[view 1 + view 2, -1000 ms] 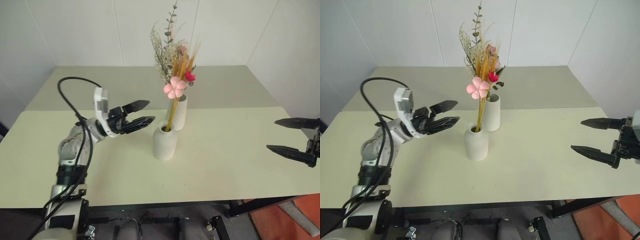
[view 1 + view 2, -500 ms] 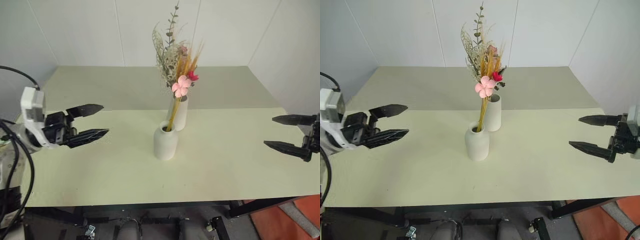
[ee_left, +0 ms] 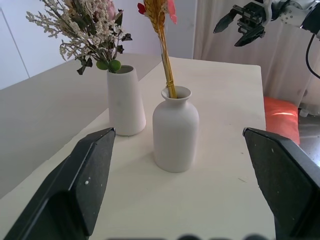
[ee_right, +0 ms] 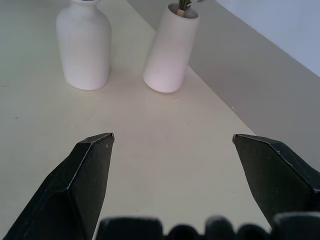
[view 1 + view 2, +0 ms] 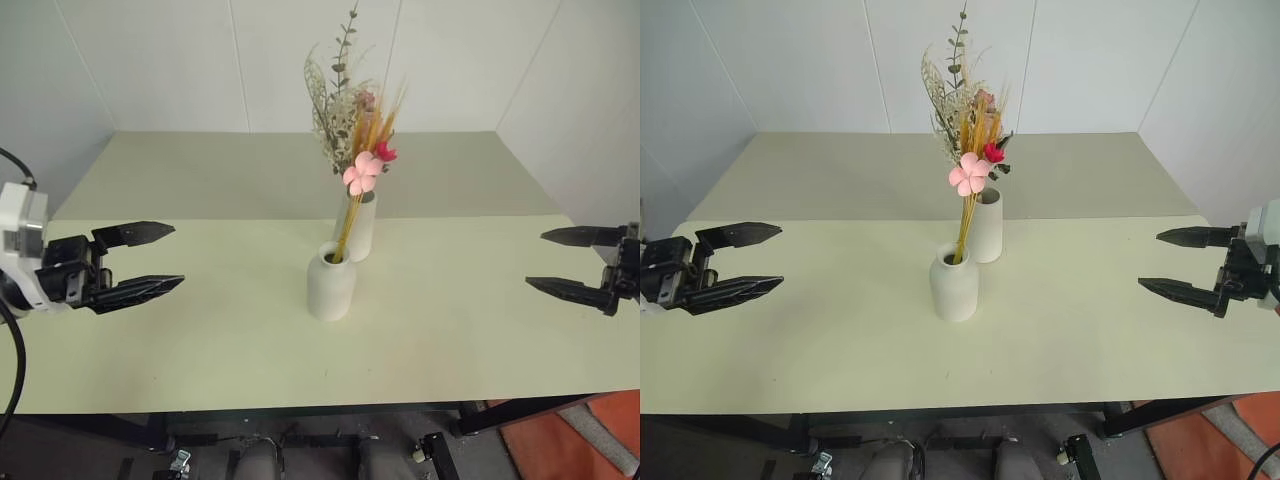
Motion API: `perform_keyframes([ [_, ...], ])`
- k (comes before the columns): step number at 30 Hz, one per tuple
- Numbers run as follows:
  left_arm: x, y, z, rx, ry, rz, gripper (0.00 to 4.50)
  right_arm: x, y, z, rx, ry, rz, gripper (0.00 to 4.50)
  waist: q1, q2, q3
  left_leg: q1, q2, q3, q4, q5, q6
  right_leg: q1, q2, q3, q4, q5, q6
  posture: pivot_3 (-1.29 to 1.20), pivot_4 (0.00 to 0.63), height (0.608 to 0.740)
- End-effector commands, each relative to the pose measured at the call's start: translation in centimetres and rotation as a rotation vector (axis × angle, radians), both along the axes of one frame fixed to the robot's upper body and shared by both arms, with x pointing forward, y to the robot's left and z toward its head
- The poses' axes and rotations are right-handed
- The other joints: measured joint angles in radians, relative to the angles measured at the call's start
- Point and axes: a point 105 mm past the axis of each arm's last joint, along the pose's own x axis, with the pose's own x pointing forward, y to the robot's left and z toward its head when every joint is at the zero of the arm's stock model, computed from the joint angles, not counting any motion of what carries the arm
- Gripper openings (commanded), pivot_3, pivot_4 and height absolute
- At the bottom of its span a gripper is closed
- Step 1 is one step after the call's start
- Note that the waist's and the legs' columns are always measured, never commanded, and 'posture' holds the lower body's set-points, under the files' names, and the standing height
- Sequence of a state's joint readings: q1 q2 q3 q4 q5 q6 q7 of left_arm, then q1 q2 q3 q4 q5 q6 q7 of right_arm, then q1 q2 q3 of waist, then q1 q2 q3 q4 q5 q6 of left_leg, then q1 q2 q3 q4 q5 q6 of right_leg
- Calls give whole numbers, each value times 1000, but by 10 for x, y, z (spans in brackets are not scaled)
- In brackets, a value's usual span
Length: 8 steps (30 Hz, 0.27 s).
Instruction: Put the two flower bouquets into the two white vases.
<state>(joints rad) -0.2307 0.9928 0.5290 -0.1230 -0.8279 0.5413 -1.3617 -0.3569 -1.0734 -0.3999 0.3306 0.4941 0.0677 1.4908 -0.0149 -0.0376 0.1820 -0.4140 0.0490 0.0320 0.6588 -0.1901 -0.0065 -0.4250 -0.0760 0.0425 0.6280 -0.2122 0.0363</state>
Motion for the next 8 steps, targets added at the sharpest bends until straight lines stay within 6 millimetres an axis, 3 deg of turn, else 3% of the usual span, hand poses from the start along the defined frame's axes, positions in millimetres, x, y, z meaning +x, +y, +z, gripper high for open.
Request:
perform_keyframes([
  [1,-4,1,11,10,-59,6,4439,-3,1,14,-27,-38,23,4500,0,0,0,0,0,0,0,0,0,0,0,0,0,0,0,0,150,740],
  [8,-3,8,15,14,-68,40,4439,-2,0,13,-34,-41,17,4500,0,0,0,0,0,0,0,0,0,0,0,0,0,0,0,0,150,740],
])
